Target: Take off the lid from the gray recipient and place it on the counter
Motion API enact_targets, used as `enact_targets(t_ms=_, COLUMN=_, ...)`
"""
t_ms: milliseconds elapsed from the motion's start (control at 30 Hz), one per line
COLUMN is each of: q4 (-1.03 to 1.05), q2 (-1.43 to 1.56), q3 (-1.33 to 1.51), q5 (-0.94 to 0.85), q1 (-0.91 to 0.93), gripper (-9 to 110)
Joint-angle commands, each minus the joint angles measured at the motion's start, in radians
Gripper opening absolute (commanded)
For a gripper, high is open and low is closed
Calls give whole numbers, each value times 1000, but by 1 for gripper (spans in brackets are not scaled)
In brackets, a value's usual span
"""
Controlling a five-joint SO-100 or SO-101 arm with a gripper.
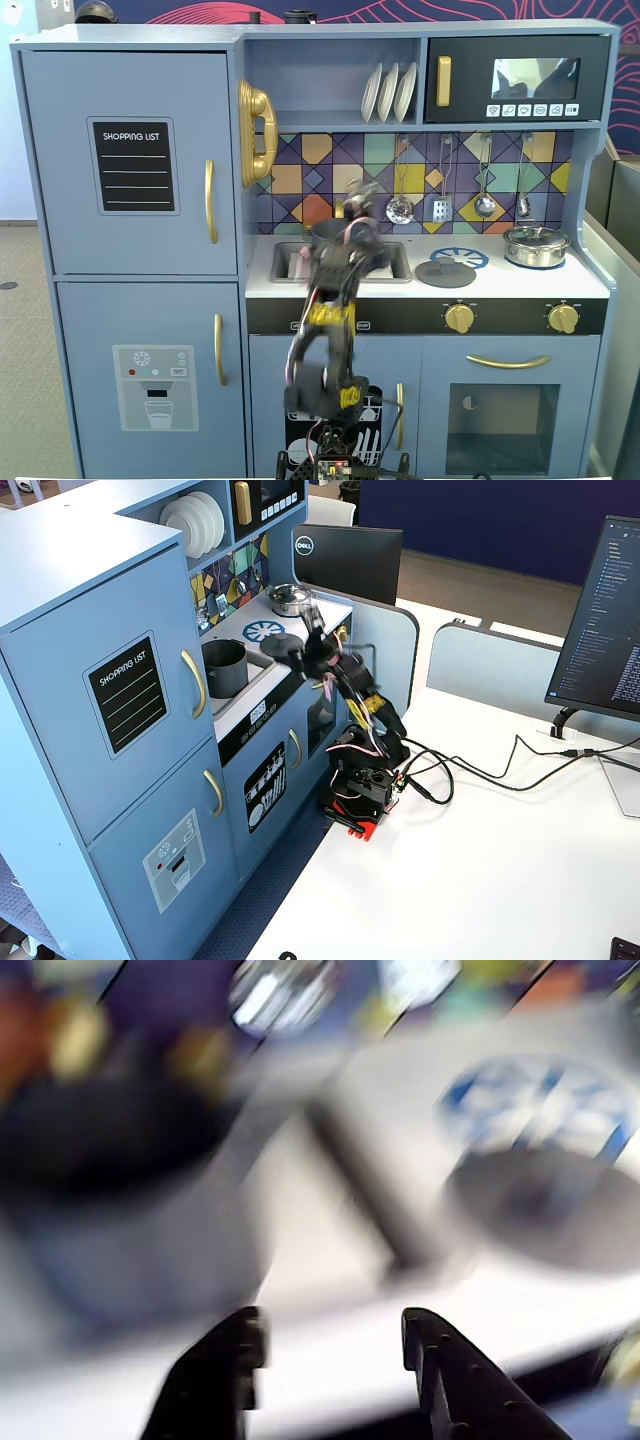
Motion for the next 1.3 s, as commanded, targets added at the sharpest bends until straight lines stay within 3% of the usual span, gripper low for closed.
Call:
enact_targets(t_ms=0, q4=253, q2=196, q3=114, q5=-209, q1=-94, gripper=0)
enact_targets(t_ms=167, q4=245, q2=281, q3=342, q5=-61, q1=-192, gripper=0)
enact_targets(t_ms=300, q4=117, q2=351, q3=569, q5=46, q1=-264, gripper=0)
enact_targets(t_ms=500, q4=-46, q2=351, q3=904, q5=78, q1=-236, gripper=0)
enact_targets(t_ms=700, q4=173, q2=353, q3=989, q5=215, q1=-256, gripper=0)
enact_targets(t_ms=900, q4=479, q2=353, q3=989, q5=77, q1=-259, gripper=0)
enact_targets(t_ms=1267, q4=485, q2=353, q3=989, q5=110, q1=-256, gripper=3)
